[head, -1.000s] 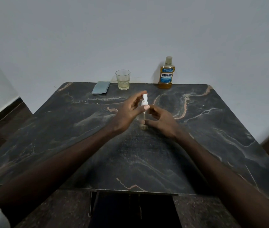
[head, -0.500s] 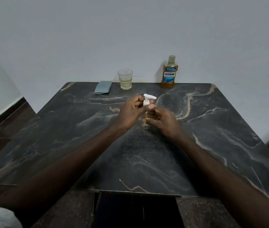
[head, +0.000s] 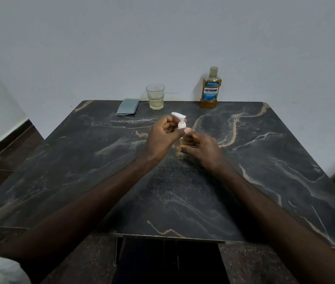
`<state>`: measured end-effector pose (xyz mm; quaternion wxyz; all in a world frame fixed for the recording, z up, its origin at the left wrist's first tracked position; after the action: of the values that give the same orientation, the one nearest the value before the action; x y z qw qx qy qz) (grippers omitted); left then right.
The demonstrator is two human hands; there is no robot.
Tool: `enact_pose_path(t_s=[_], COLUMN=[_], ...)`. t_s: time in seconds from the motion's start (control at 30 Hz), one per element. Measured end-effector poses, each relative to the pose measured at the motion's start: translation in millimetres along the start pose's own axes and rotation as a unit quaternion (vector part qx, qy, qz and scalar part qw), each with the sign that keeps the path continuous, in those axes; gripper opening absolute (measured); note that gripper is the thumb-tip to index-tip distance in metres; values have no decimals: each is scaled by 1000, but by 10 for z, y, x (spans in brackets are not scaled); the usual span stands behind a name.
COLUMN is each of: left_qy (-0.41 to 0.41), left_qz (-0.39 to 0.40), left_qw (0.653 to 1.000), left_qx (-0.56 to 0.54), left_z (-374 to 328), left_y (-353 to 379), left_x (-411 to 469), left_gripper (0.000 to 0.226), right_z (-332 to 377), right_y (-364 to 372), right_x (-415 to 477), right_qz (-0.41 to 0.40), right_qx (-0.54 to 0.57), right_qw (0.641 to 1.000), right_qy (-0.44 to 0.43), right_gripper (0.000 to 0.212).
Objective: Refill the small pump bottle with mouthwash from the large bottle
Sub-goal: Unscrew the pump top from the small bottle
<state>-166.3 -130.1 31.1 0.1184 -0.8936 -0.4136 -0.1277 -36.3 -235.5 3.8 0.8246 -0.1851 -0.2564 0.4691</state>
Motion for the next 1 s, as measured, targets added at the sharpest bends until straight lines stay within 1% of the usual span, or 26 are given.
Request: enact_pose_path(t_s=[0.1,0.2,0.27,0.33,0.4,0.43,0.53,0.7,0.83,0.93,1.0], left_qy=[11,14,3,-5,7,15,23,55,75,57,22], left_qz=[41,17,1,17,40,38,-4,-95,-139,-169,-194], left_qw=[999,1000,1000,1000,999,999,999,992,985,982,981], left_qx=[-8,1,4,-2,-6,-2,25,58,71,58,13], left_z=[-6,0,9,9,11,7,-19,-177,-409,-564,-626], left_y=[-17,-21,-9,-6,-12,-16,-15,-11,-39,-130,-248], left_x=[-7,-3,2,6,4,5,8,64,207,369,485], left_gripper=[34,29,35,37,32,30,27,30,35,35,31], right_z=[5,0,3,6,9,9,17,34,65,81,93], right_y=[1,-2,-1,3,4,3,-1,-12,-18,-26,-30], right_x=[-3,-5,-4,-2,-4,-6,-8,-18,-36,-47,-58], right_qz=[2,2,3,7,7,6,6,5,11,17,17], right_qx=[7,15,2,-6,-3,-2,-1,2,24,31,31], right_qw=[1000,1000,1000,1000,1000,1000,1000,1000,1000,999,999], right_qy=[1,-1,-2,-2,-2,-1,2,6,12,14,12], right_gripper=[58,55,53,54,57,57,54,52,54,54,52])
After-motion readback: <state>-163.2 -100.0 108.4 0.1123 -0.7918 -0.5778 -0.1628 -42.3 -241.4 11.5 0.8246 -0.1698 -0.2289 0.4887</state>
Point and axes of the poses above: each hand's wrist, its own x-axis towards the middle knuckle, its own y-axis out of the palm, z = x × y, the point moved 3 cm from there along x, towards the middle knuckle, and after that the axes turned 1 degree about y, right-handed, at the moved point
